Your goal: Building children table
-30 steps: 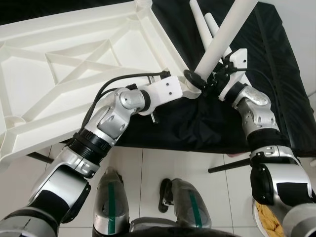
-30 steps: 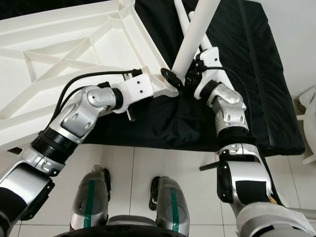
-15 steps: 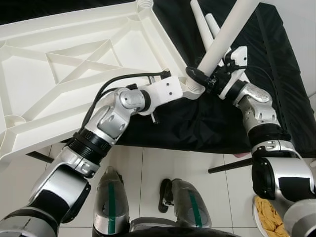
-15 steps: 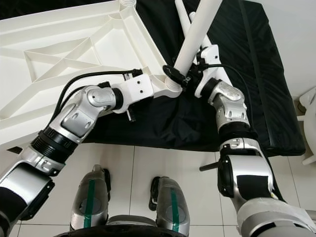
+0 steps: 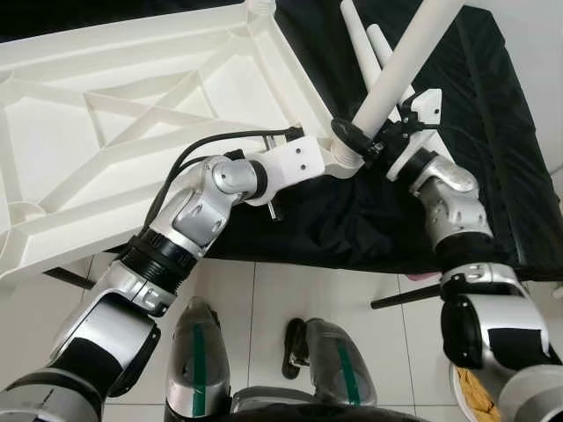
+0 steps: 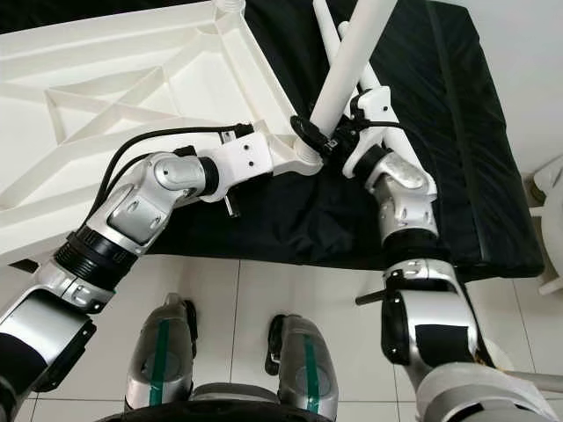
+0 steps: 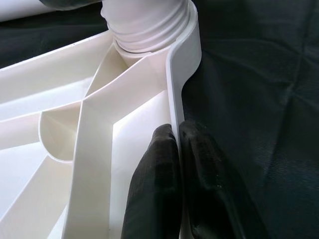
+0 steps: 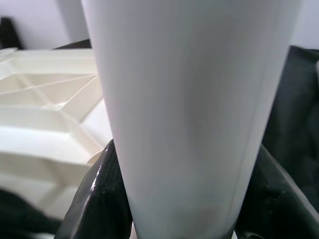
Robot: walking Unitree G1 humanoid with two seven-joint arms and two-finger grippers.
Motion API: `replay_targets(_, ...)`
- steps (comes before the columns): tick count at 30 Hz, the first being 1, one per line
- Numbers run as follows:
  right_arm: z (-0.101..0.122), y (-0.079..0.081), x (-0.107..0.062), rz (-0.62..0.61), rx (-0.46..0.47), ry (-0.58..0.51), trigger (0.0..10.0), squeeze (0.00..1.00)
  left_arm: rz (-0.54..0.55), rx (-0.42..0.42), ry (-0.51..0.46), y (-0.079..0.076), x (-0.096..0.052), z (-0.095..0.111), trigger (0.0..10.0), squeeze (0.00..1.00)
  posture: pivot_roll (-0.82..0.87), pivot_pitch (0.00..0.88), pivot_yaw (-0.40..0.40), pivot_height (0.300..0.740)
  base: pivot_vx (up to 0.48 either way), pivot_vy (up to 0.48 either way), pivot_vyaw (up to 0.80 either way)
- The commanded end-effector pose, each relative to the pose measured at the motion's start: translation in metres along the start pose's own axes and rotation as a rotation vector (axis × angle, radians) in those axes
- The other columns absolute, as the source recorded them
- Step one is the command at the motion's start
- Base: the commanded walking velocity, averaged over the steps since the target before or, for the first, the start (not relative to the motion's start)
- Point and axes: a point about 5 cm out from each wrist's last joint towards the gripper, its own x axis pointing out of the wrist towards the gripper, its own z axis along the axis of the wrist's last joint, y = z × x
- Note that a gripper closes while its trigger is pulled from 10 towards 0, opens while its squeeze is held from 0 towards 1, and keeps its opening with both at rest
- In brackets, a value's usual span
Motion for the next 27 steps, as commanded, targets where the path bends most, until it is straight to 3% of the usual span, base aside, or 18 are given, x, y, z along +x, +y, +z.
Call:
replay_targets(1,0.002,0.001,0.004,-0.081,0.031,-0.029,10.0,0.00,0.015,0.054,-0.055,0.001,0.002,0.015,10.0,0.00,0.05,0.034,-0.080,0.740,0.000,0.000,0.00)
replay_targets(5,0.003,0.011,0.010,-0.178,0.062,-0.062,10.0,0.00,0.012,0.051,-0.062,0.000,0.003,0.017,10.0,0.00,0.05,0.035,-0.081,0.740,0.000,0.000,0.00)
replay_targets(12,0.000,0.022,0.014,-0.313,0.035,-0.061,10.0,0.00,0.006,0.055,-0.064,-0.002,0.004,0.017,10.0,0.00,0.05,0.025,-0.091,0.740,0.000,0.000,0.00)
replay_targets(18,-0.007,0.047,0.021,-0.523,0.057,-0.039,10.0,0.00,0.006,0.055,-0.064,-0.003,0.004,0.016,10.0,0.00,0.05,0.013,-0.095,0.740,0.000,0.000,0.00)
replay_targets(23,-0.008,0.059,0.025,-0.524,0.077,-0.037,10.0,0.00,0.004,0.054,-0.067,-0.004,0.005,0.017,10.0,0.00,0.05,0.013,-0.093,0.740,0.000,0.000,0.00)
replay_targets(27,-0.005,0.055,0.022,-0.546,0.058,-0.039,10.0,0.00,-0.002,0.057,-0.066,-0.005,0.004,0.016,10.0,0.00,0.05,0.011,-0.088,0.740,0.000,0.000,0.00)
